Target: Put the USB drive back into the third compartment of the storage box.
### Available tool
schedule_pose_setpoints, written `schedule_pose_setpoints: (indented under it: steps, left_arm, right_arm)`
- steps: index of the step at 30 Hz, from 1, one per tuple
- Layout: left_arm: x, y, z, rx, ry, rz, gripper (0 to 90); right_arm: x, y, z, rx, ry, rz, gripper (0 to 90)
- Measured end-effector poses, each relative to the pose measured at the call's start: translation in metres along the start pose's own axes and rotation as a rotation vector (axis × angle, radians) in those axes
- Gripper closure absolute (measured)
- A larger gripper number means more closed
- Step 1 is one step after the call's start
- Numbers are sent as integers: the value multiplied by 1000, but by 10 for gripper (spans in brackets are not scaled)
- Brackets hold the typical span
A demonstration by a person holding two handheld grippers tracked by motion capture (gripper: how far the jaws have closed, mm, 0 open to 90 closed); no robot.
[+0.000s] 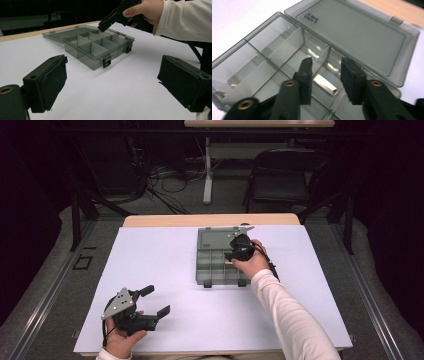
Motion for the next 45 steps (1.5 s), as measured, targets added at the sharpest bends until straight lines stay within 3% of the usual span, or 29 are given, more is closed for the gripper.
schedule_pose_setpoints:
  steps: [4, 12, 18, 22, 25, 26, 28, 31, 34, 41, 45]
  left_arm:
    - [0, 0, 0, 0, 0, 0, 80]
    - [1, 0, 0, -3, 0, 0, 80]
    - [1, 0, 0, -3, 2, 2, 80]
    - [1, 1, 0, -4, 2, 3, 80]
    - [1, 1, 0, -5, 1, 3, 80]
    - [1, 1, 0, -5, 3, 2, 80]
    - [1, 1, 0, -5, 0, 4, 80]
    - [1, 1, 0, -4, -1, 4, 80]
    - [1, 1, 0, -5, 0, 5, 80]
    - [1, 0, 0, -4, 0, 7, 80]
    - [1, 1, 0, -5, -3, 8, 80]
  right_arm:
    - [6, 0, 3, 14, 45, -13, 578]
    - [18, -4, 7, 27, 90, 37, 594]
    - [28, -9, 6, 66, 126, 58, 588]
    - [34, -8, 0, 77, 126, 49, 517]
    - [37, -5, -7, 84, 104, 1, 484]
    - [40, -6, -11, 55, 117, 28, 460]
    - [41, -6, -12, 41, 131, 34, 433]
    - [45, -4, -17, 60, 143, 27, 373]
    - [51, -2, -24, 30, 127, 43, 325]
    - [73, -7, -46, 49, 158, 87, 221]
    - [84, -12, -61, 58, 189, 83, 148]
Point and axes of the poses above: each handheld gripper's, and its own axes: x roughly backward along the jaws, z roughly out of its top, y roughly to its right, the point moved 9 cm from there along -x, roughly forward along the jaws, and after that the axes turned 8 degrees about -y, right-handed, at the moved point
